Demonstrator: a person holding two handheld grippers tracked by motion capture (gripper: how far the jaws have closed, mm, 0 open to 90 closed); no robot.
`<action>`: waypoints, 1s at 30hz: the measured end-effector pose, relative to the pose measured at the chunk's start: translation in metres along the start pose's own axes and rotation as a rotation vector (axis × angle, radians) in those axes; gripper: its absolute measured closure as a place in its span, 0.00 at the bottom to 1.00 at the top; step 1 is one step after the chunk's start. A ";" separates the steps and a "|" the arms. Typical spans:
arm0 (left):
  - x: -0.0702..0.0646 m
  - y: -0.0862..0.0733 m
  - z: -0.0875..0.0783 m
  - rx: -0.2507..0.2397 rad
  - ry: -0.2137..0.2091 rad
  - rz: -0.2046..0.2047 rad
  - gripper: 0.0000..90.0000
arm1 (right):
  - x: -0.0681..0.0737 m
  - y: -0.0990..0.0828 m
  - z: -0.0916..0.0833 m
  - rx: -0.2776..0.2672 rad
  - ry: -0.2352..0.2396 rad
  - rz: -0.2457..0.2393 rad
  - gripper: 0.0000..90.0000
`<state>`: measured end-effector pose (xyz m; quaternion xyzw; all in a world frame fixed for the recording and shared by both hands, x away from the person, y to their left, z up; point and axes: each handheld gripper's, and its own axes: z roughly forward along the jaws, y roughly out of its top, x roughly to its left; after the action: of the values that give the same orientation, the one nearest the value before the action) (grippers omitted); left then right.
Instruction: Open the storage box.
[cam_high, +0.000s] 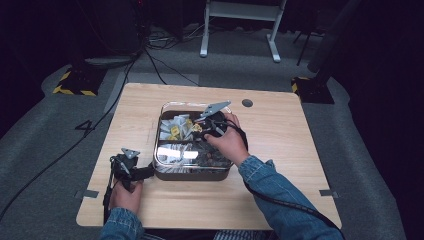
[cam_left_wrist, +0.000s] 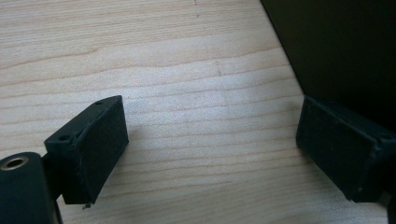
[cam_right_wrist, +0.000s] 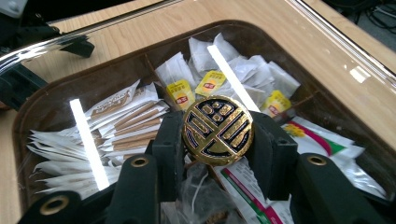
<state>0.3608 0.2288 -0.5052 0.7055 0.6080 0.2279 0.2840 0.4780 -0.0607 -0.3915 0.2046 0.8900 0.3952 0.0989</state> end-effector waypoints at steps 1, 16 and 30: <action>0.000 0.000 0.000 0.000 0.000 0.000 0.10 | -0.001 0.000 -0.004 -0.004 -0.004 0.002 0.65; 0.000 0.000 0.000 0.000 -0.001 -0.001 0.10 | -0.028 -0.022 -0.075 -0.065 -0.094 0.066 0.65; 0.000 0.000 0.000 0.000 -0.003 -0.001 0.10 | -0.059 -0.055 -0.127 -0.089 -0.201 0.157 0.65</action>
<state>0.3602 0.2287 -0.5051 0.7055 0.6080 0.2268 0.2850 0.4725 -0.2047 -0.3470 0.3077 0.8384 0.4184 0.1651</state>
